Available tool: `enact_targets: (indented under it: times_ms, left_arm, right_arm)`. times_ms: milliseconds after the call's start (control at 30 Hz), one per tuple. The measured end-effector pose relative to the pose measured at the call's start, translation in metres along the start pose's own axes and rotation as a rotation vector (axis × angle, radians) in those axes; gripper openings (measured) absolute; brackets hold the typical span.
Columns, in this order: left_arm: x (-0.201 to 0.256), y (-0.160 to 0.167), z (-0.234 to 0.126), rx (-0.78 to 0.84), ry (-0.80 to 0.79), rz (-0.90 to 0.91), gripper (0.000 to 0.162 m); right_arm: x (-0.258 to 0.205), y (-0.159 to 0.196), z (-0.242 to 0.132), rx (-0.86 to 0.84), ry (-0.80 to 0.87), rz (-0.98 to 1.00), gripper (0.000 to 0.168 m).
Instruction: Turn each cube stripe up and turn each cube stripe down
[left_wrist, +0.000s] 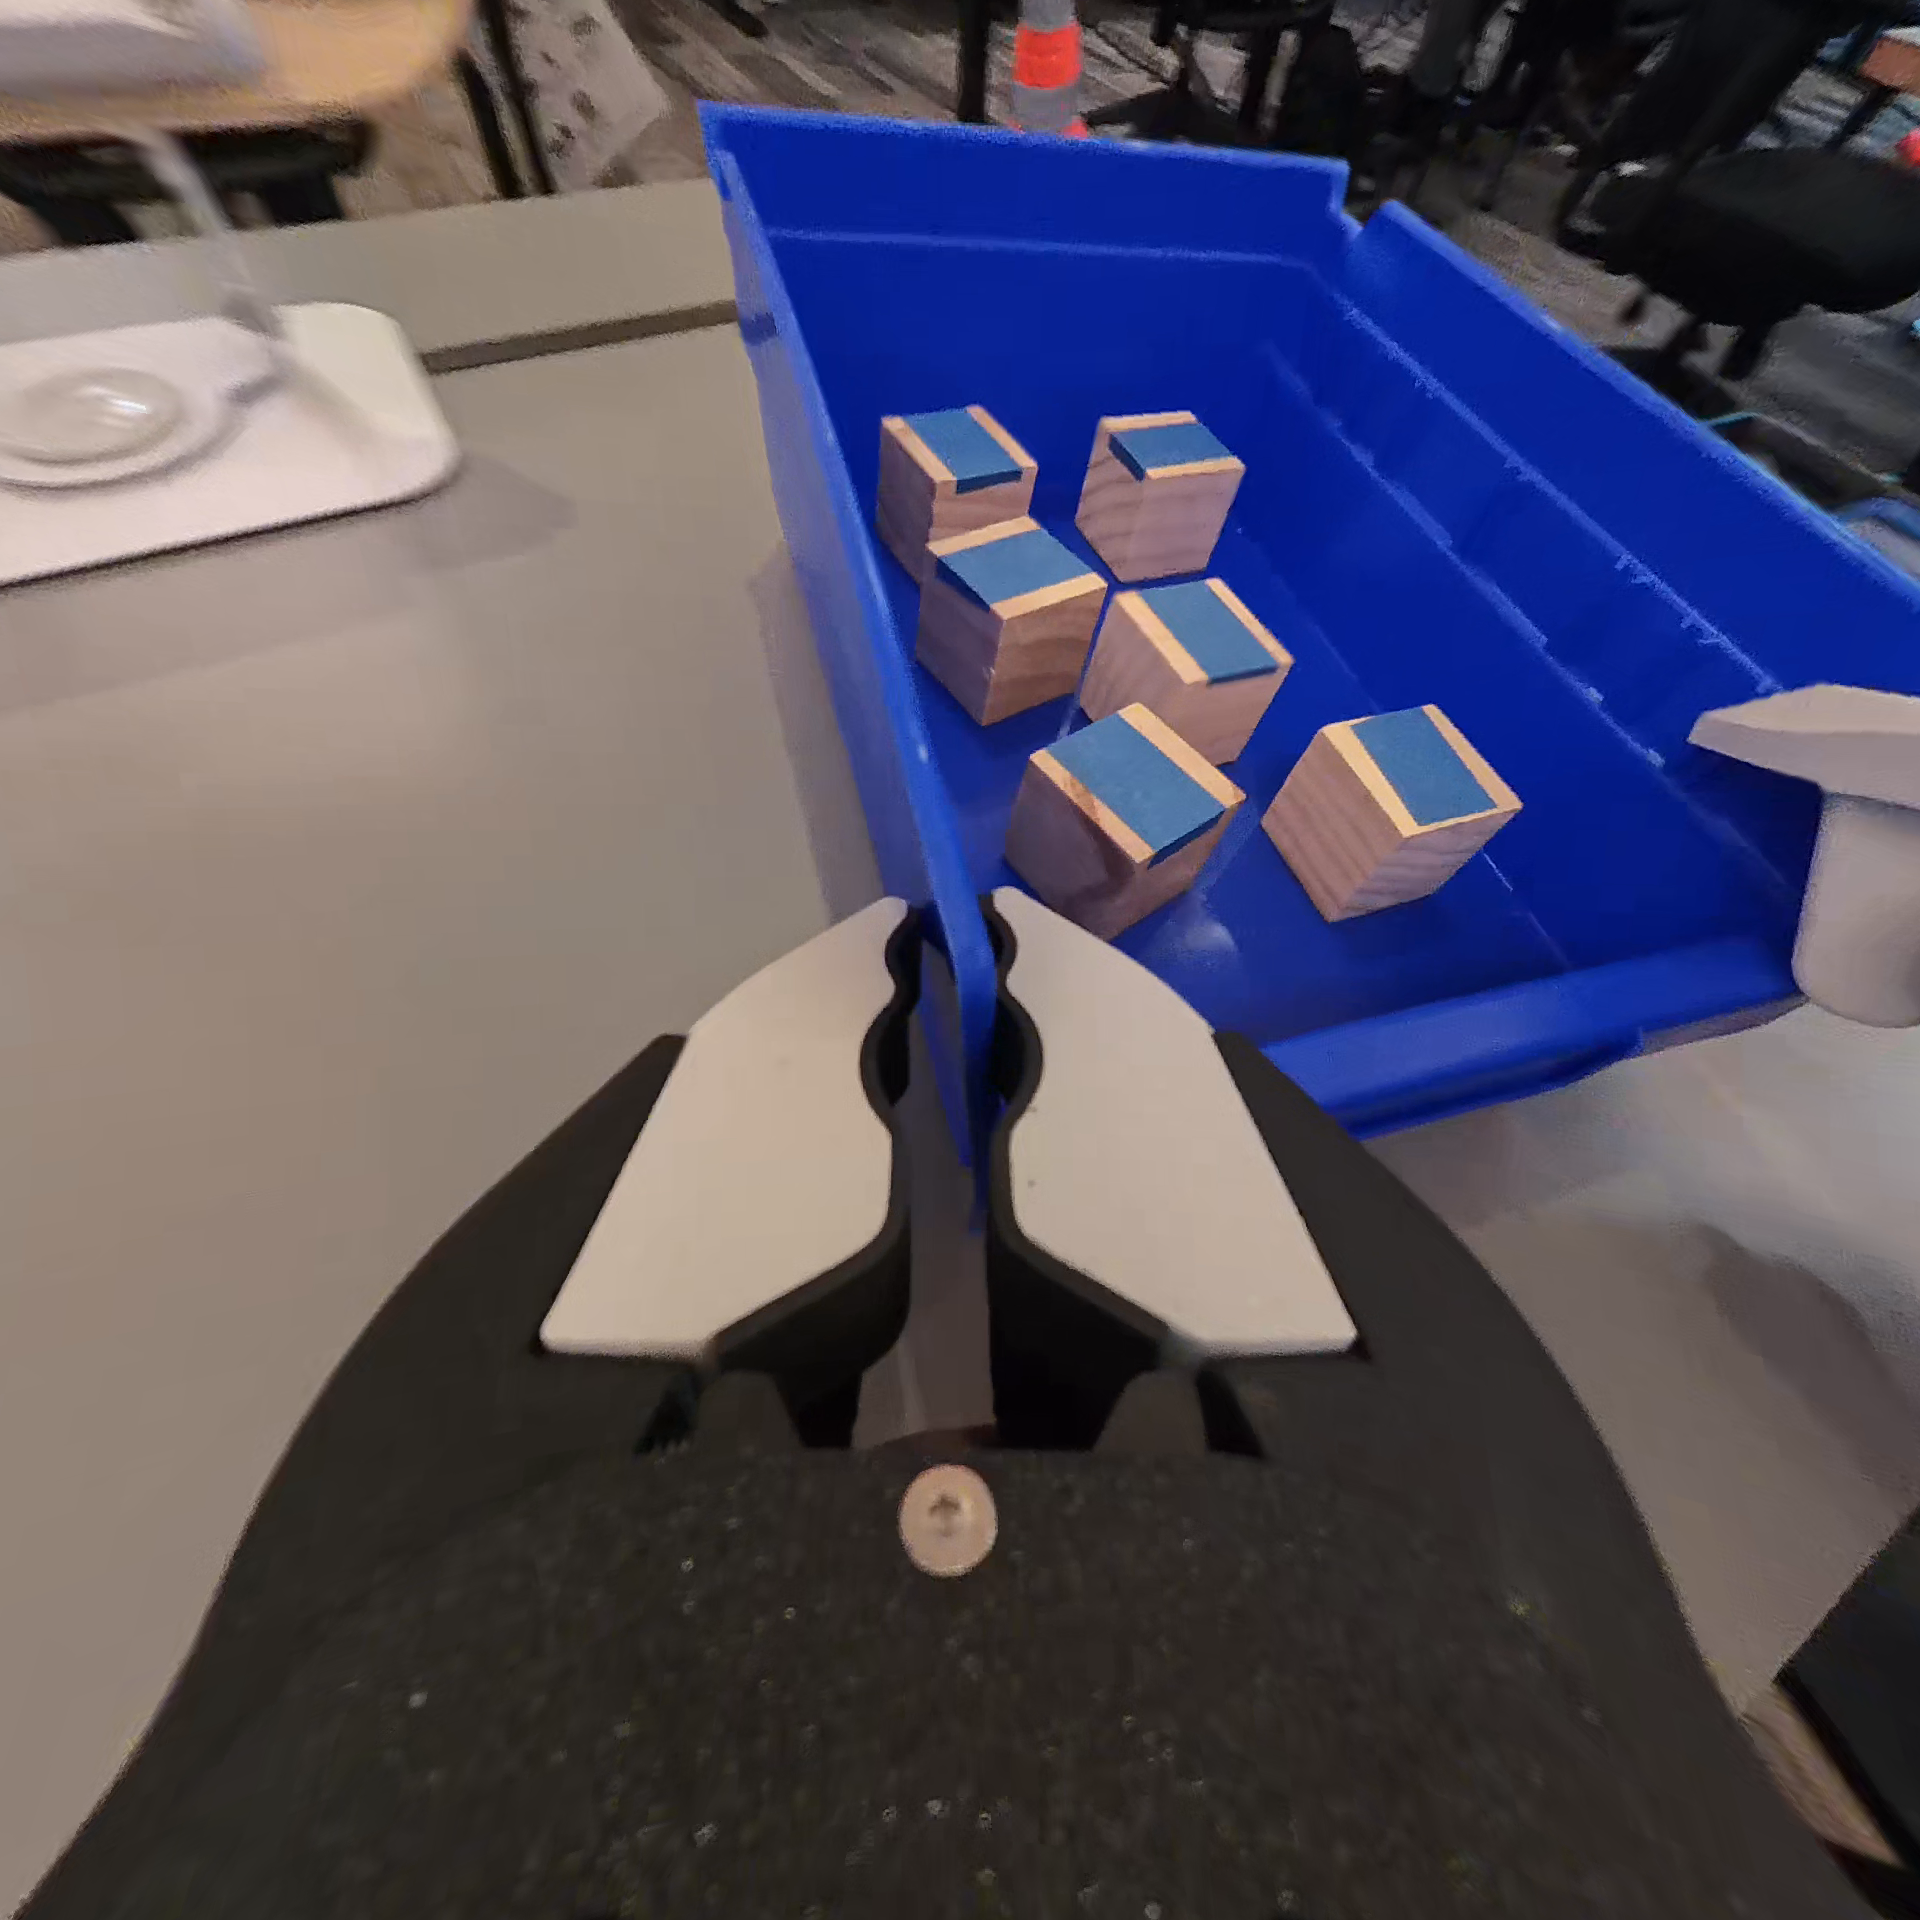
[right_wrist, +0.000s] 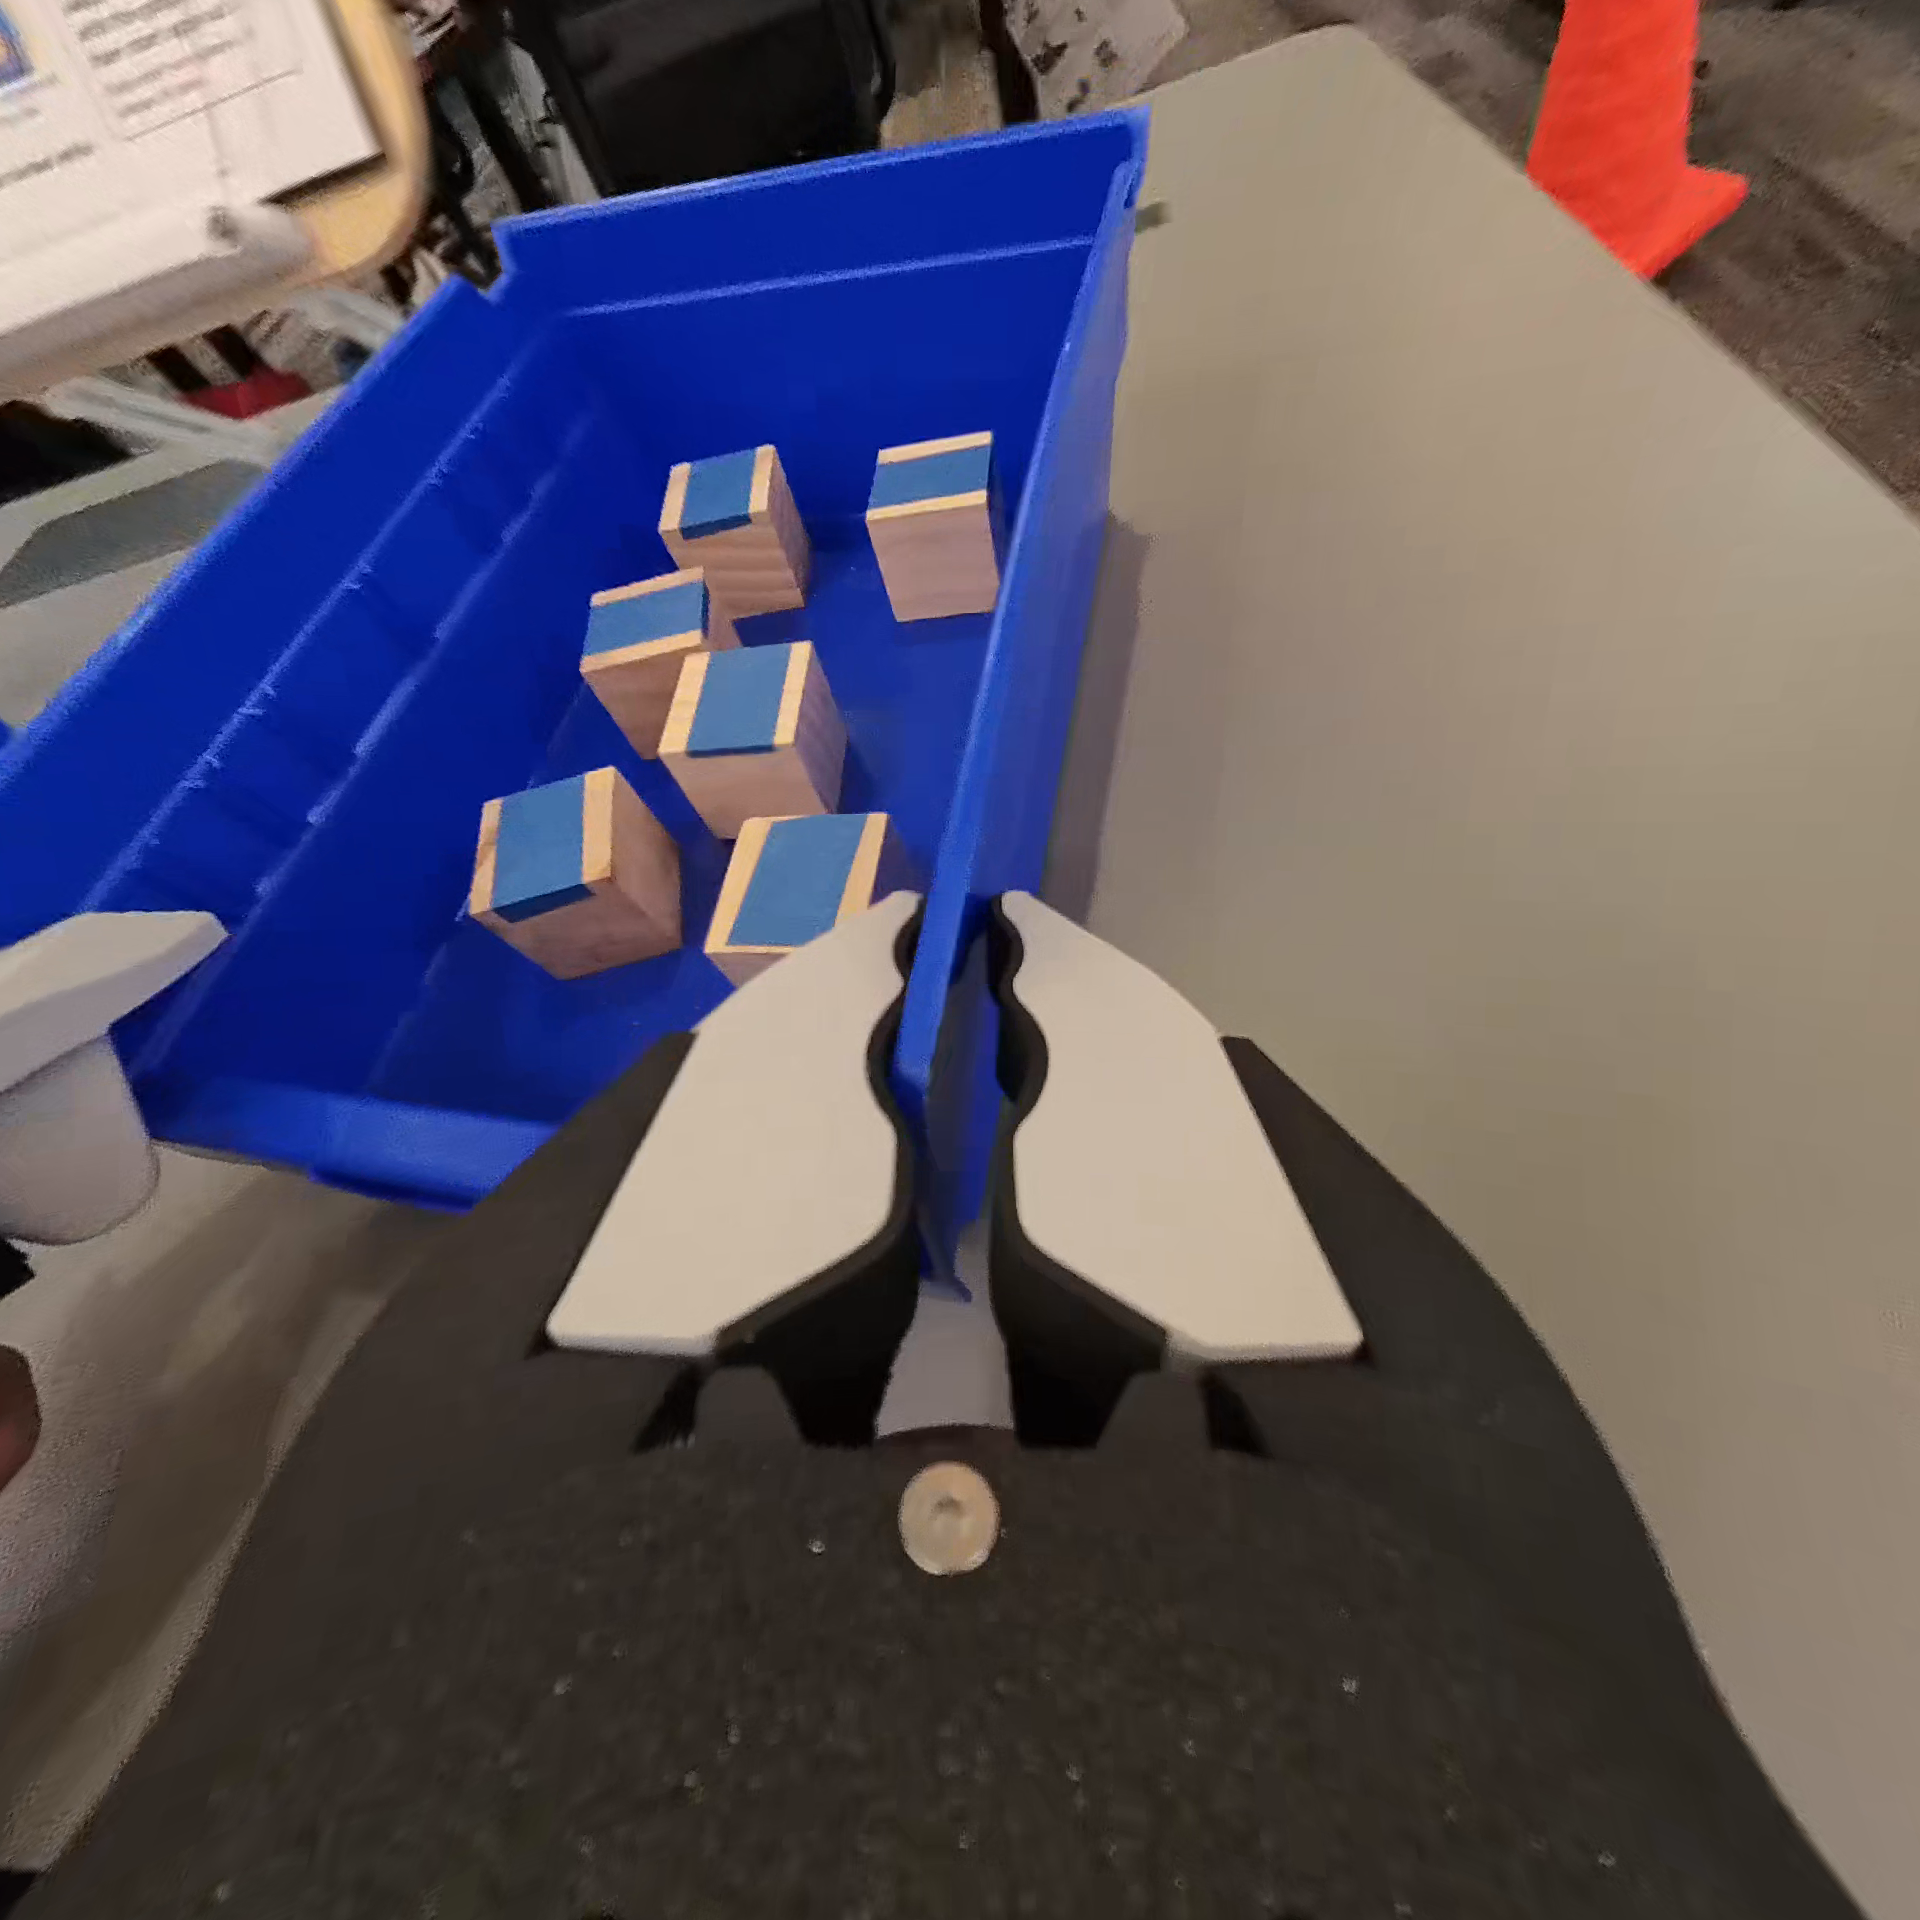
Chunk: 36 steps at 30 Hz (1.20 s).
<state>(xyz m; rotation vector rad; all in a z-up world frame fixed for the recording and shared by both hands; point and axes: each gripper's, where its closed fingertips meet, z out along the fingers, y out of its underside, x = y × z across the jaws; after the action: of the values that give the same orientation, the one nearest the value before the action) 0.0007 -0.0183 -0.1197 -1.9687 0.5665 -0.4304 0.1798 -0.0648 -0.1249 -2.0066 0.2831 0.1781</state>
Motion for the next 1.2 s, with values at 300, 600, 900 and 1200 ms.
enact_targets:
  times_ms: [300,600,900,1200]
  left_arm:
    - [-0.143,0.033,-0.107,0.088,-0.315,-0.061,0.007]
    - [-0.185,0.058,-0.125,0.075,-0.259,-0.229,0.025]
    - [-0.231,0.024,-0.249,0.398,-0.18,-0.211,0.087]
    - [-0.417,0.081,-0.292,0.284,-0.49,-0.185,0.043]
  right_arm:
    - [-0.175,0.019,0.041,-0.028,-0.198,-0.156,0.005]
    - [-0.234,0.034,0.057,-0.044,-0.3,-0.232,0.008]
    - [-0.229,0.005,-0.05,0.613,-0.297,-0.694,0.047]
    - [-0.251,0.048,-0.059,0.448,-0.475,-0.671,0.042]
